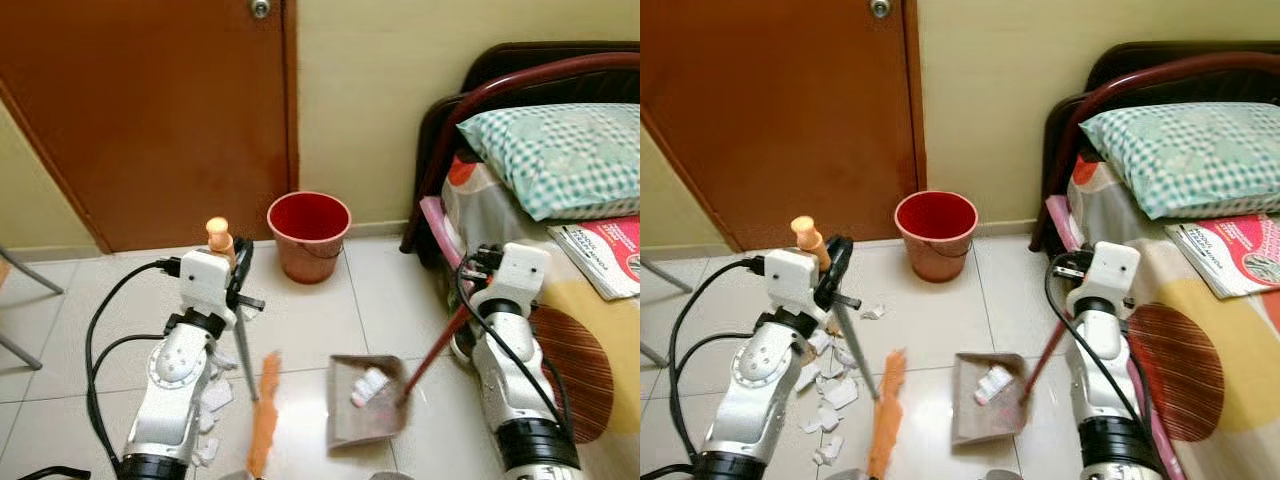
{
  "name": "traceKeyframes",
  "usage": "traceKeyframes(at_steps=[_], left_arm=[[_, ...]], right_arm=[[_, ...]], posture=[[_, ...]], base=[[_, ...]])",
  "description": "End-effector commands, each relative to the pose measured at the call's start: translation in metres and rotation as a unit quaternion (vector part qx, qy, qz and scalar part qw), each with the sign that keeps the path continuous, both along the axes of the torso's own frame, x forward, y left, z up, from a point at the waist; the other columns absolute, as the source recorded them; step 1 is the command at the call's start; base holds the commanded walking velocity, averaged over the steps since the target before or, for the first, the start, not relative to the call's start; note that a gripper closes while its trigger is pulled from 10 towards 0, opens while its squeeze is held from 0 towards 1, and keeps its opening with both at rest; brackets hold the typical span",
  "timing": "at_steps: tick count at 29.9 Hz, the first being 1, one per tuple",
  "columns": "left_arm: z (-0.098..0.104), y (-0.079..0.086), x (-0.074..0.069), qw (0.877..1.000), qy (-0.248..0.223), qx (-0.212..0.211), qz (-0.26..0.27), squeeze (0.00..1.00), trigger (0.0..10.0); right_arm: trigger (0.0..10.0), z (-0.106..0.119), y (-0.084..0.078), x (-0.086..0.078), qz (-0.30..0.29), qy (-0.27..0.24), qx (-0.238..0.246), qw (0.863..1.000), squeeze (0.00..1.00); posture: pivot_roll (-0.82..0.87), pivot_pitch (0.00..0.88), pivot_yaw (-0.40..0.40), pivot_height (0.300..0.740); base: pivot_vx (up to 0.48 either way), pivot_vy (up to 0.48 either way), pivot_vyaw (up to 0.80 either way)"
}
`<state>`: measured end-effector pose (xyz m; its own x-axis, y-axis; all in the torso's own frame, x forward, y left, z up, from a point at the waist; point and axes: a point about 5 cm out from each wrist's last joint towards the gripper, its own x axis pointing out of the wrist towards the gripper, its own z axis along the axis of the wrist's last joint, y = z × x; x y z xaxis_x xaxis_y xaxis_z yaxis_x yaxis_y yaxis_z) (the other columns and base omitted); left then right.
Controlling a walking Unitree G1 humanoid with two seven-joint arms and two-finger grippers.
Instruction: Sweep floor
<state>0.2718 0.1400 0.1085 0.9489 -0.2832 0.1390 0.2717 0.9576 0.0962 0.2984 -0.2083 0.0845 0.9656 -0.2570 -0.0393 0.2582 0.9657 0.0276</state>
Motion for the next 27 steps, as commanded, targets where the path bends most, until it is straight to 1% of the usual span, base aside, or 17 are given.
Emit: traceKeyframes(at_steps=[1, 10, 27], left_arm=[[0.0052, 0.0019, 0.0009, 1.0, -0.014, 0.0, 0.001, 0.0, 10.0], [0.0041, -0.0008, 0.0002, 1.0, -0.012, -0.005, -0.002, 0.0, 10.0], [0.0054, 0.0024, 0.0019, 1.0, -0.012, -0.006, 0.003, 0.0, 10.0]], right_arm=[[10.0, 0.0127, 0.0061, 0.0064, 0.009, -0.025, 0.003, 1.0, 0.0], [10.0, 0.0151, 0.0063, 0.0082, 0.012, -0.028, -0.001, 1.0, 0.0], [10.0, 0.0148, 0.0066, 0.0084, 0.014, -0.028, -0.004, 1.0, 0.0]], posture=[[-0.05, 0.0, -0.011, 0.74], [-0.06, 0.0, -0.011, 0.74], [-0.06, 0.0, -0.006, 0.74]], base=[[0.394, 0.0, 0.0], [0.391, 0.0, 0.0], [0.385, 0.0, 0.0]])
